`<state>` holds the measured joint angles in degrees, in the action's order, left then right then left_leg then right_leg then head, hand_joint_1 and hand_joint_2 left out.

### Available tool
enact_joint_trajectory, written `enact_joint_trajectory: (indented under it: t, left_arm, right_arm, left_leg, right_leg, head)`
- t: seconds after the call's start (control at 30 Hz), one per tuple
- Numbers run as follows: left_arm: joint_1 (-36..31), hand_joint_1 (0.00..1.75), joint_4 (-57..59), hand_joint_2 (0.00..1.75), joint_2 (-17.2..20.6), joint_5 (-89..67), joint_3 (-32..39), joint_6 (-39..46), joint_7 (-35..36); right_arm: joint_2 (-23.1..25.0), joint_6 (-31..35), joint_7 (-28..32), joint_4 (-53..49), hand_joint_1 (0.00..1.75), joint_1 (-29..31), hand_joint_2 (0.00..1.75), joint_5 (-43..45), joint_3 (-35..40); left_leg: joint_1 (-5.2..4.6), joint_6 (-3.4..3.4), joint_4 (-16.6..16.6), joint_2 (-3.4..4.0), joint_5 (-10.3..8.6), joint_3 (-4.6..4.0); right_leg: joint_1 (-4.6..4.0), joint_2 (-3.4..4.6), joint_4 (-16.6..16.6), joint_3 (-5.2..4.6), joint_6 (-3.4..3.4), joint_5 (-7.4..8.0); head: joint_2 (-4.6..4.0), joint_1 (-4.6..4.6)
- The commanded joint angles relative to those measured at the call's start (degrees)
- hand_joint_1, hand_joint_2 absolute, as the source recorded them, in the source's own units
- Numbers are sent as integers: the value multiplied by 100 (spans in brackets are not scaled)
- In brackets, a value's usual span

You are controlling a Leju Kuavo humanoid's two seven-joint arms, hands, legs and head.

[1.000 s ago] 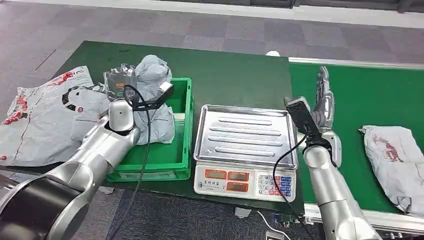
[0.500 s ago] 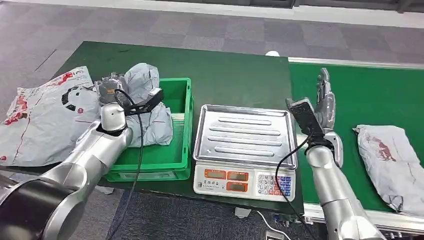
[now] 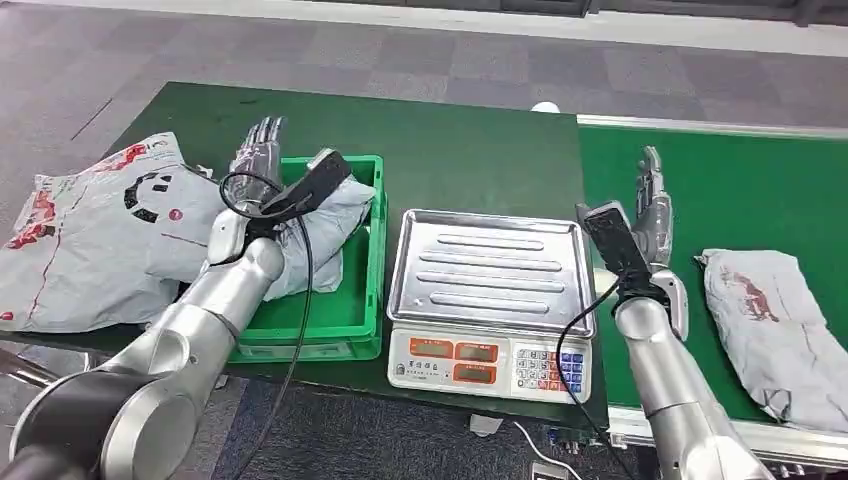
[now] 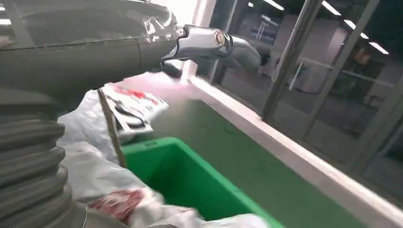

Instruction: Moved the parcel from conveyor to table for the left to box.

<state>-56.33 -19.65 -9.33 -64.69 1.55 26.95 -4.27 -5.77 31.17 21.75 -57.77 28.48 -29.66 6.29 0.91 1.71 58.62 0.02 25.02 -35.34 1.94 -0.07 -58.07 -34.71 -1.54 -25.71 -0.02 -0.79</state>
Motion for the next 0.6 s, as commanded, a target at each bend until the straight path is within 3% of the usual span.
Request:
enact_joint_trajectory:
  t: [0.03,0.2,0.3,0.4,0.5,0.6]
  left_arm:
    - [-395,0,-16,175,-570,1104,1202,-420,-935]
    - [-387,0,-14,175,-547,1117,1195,-431,-942]
    - [-427,0,-111,175,-740,2222,1572,-1364,-1578]
    - [-421,0,-199,175,-961,2998,1694,-2112,-1724]
    - [-333,0,-186,175,-1067,3574,1479,-2764,-1758]
    - [-263,0,-141,175,-1067,3854,1130,-2761,-1797]
  right_arm:
    - [-153,82,-154,-114,0,-115,175,-166,49]
    - [-142,73,-155,-145,0,-125,175,-168,40]
    - [-125,18,-211,-351,0,-313,175,-274,-175]
    - [-45,-14,-218,-492,0,-427,175,-408,-306]
    - [85,-209,-274,-457,0,-403,175,-427,-385]
    - [140,-408,-292,-420,0,-390,175,-349,-407]
  left_leg:
    - [5,-8,5,-11,1,-3]
    - [0,-7,0,0,1,1]
    - [4,-10,-2,-4,2,5]
    - [4,-8,3,-18,0,-4]
    - [1,-7,3,-11,1,-4]
    - [0,-11,-4,-2,4,9]
  right_leg:
    - [-8,-12,0,2,14,-3]
    - [-2,-1,1,2,10,-1]
    - [-8,-5,7,9,17,-1]
    - [-7,-19,2,4,12,-4]
    - [-4,-15,1,2,9,-3]
    - [-4,-4,8,13,15,-1]
  head:
    - [0,0]
    - [0,0]
    - [0,2]
    - [0,0]
    - [0,2]
    - [0,2]
